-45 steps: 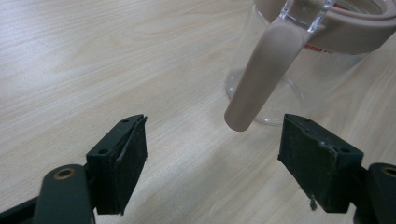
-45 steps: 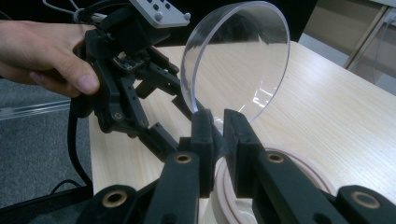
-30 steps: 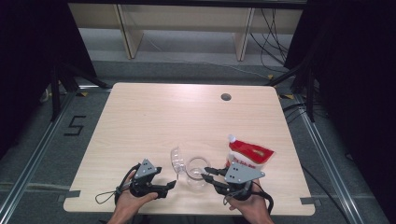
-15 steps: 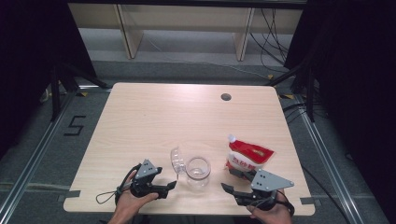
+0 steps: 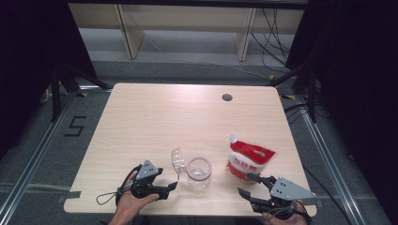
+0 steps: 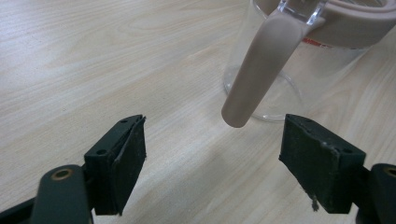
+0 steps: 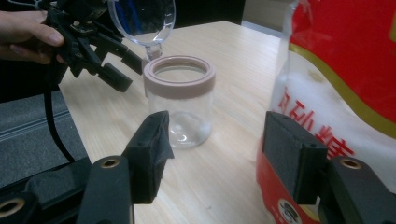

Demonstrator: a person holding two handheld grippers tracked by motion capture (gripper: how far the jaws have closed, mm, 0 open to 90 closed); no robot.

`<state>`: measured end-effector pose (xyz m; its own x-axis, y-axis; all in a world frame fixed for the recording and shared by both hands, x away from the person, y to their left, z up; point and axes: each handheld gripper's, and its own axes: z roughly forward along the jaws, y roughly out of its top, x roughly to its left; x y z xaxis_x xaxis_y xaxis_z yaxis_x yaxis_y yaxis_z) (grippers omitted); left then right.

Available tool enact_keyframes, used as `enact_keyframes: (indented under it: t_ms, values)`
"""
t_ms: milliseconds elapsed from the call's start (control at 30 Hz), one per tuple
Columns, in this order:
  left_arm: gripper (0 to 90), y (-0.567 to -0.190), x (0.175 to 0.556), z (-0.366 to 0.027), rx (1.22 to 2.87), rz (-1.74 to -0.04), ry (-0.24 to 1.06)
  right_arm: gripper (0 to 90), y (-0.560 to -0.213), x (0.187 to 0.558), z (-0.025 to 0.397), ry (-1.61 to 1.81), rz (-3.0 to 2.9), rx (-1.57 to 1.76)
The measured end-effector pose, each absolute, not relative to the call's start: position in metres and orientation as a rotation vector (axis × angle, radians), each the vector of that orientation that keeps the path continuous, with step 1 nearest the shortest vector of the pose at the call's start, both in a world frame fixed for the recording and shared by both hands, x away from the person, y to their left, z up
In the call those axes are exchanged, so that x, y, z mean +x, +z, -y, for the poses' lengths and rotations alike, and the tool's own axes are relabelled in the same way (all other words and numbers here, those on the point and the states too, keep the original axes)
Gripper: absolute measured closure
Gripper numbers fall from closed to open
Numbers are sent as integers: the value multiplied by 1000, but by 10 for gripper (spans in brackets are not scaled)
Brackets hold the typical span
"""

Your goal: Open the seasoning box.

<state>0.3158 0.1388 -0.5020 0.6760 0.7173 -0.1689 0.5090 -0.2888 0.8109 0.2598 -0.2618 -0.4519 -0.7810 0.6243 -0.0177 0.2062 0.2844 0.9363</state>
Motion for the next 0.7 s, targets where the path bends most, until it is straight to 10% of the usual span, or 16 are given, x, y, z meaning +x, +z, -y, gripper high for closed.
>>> enact_keyframes:
  t_ms: [700]
  values:
    - [218,-503,314,-136,1955,-955,268,349,-461,257,298,1416,-2141,927]
